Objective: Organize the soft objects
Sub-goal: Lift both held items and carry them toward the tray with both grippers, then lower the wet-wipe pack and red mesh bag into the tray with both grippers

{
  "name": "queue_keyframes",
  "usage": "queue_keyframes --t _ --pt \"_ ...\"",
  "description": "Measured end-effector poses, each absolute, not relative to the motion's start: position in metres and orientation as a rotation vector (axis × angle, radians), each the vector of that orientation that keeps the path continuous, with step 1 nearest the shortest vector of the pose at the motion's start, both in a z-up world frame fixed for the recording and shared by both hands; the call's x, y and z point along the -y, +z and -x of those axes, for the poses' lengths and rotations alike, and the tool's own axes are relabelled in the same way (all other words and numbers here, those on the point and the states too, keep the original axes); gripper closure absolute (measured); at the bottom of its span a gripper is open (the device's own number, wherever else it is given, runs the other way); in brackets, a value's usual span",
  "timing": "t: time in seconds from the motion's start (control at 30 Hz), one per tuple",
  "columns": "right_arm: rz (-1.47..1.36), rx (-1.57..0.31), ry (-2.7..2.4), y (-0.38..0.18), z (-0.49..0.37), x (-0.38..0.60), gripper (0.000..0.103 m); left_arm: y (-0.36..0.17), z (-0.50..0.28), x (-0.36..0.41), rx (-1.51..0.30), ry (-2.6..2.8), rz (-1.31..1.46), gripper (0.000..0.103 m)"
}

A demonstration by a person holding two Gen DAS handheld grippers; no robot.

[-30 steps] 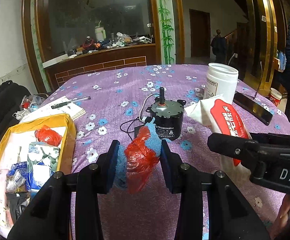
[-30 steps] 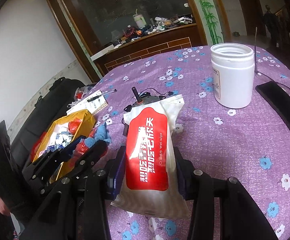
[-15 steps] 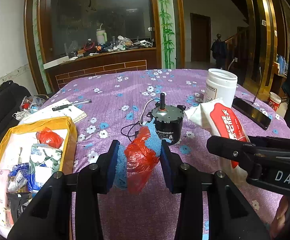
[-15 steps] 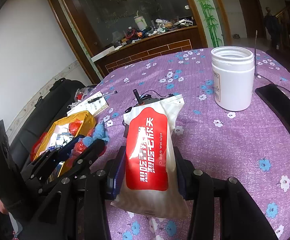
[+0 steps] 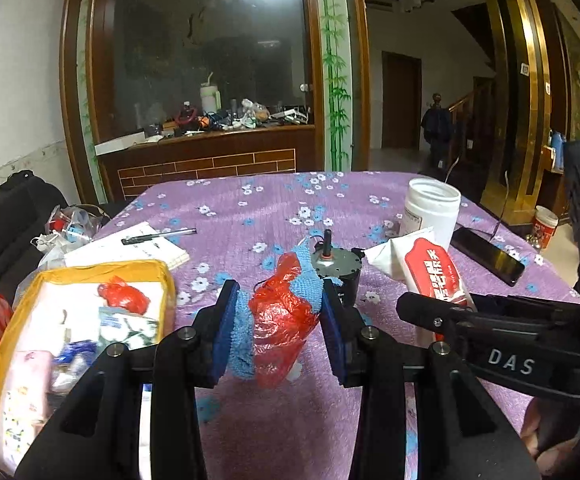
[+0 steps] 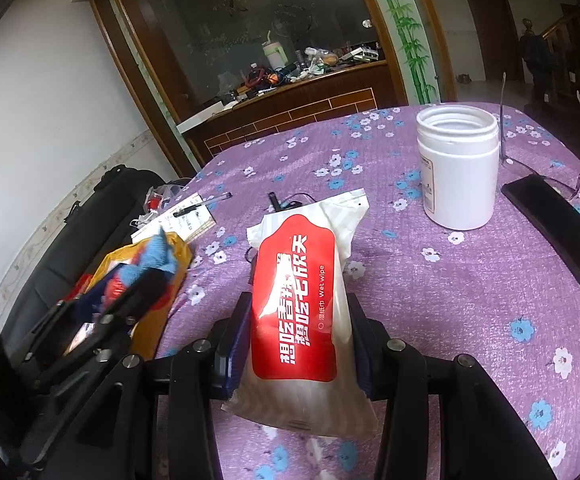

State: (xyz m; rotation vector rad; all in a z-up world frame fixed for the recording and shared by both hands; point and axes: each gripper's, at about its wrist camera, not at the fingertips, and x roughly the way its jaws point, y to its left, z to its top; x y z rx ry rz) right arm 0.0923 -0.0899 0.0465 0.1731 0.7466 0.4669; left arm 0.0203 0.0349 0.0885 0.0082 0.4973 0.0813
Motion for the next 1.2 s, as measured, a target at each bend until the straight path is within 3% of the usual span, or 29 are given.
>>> queue_keyframes --t 0.47,1.2 --pt "-0.101 -0.748 0.622 0.064 -0.064 0.004 0.058 0.101 0.012 -0.115 -0.499 0.212 0.07 0.065" --pt "0.016 -0.793 0.75 0.066 -0.07 -0.105 0.058 0.062 0.027 -0.211 -0.582 0.363 0.211 0.065"
